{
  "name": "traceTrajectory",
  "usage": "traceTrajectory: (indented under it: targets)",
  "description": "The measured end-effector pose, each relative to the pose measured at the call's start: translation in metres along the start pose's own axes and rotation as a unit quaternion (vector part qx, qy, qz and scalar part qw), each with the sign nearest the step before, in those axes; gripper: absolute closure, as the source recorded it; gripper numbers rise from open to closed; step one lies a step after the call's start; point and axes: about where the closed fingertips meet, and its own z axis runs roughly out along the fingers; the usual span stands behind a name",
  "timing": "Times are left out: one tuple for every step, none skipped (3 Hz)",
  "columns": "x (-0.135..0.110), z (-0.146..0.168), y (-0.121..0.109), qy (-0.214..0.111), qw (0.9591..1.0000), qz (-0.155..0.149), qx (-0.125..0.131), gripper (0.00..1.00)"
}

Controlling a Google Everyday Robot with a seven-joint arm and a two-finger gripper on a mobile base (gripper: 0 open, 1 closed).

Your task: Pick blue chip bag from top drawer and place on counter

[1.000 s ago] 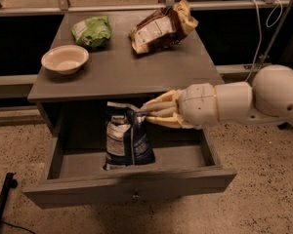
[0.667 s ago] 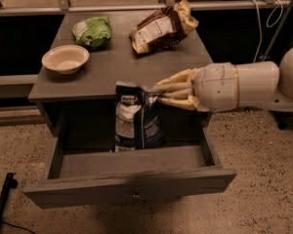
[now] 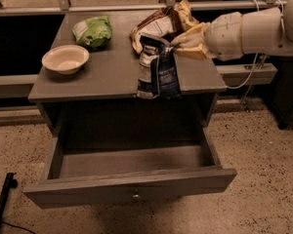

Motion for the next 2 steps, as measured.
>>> traceTrajectory:
  targets:
    - [0.027,0.032,-0.046,0.026,0.9972,0.071,0.000,1.00]
    - [0.043,0.086,-0.057,0.036,0.9868,0.154,-0.035,0.84]
